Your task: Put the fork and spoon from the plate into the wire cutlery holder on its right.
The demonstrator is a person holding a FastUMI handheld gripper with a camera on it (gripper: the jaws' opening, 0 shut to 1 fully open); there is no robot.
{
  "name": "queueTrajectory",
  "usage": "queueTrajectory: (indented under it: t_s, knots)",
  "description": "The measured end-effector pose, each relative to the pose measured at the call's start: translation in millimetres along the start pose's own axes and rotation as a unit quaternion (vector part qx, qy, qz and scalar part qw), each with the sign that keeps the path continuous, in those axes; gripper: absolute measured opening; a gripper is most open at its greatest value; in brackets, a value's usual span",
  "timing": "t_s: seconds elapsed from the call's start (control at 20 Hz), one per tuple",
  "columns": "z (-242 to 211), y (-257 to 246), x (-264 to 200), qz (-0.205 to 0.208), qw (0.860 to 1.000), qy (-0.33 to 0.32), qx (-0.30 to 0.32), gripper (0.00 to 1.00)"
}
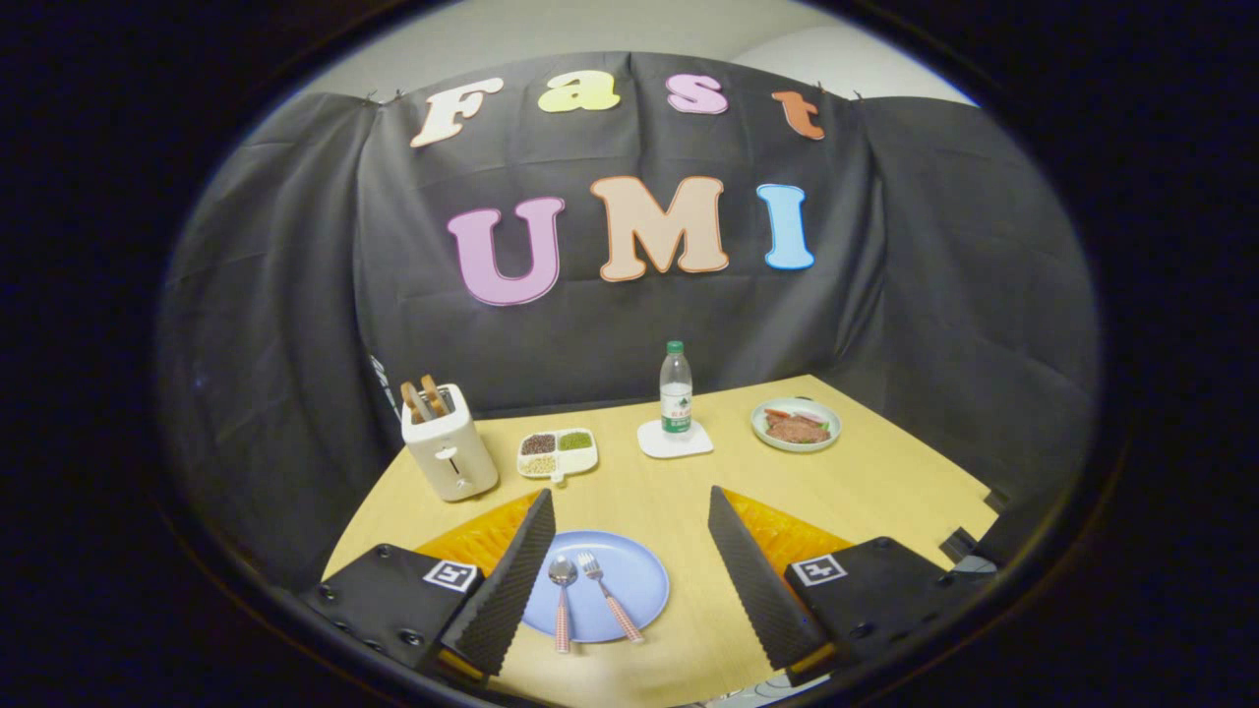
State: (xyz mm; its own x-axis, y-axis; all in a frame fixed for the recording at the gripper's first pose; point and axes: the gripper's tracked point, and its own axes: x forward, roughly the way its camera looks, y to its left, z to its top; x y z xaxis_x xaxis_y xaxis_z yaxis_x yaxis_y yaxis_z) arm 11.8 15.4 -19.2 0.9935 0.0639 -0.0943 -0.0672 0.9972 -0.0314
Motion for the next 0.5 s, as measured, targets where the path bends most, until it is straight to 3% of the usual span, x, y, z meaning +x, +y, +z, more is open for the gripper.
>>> queueTrajectory:
  t_s: [0.25, 0.5]
  knots:
    - [-17, -4, 13, 0.011, 0.998, 0.045, -0.029, 0.99]
    - [-48, 17, 36, 0.058, 0.991, 0.100, -0.060, 0.99]
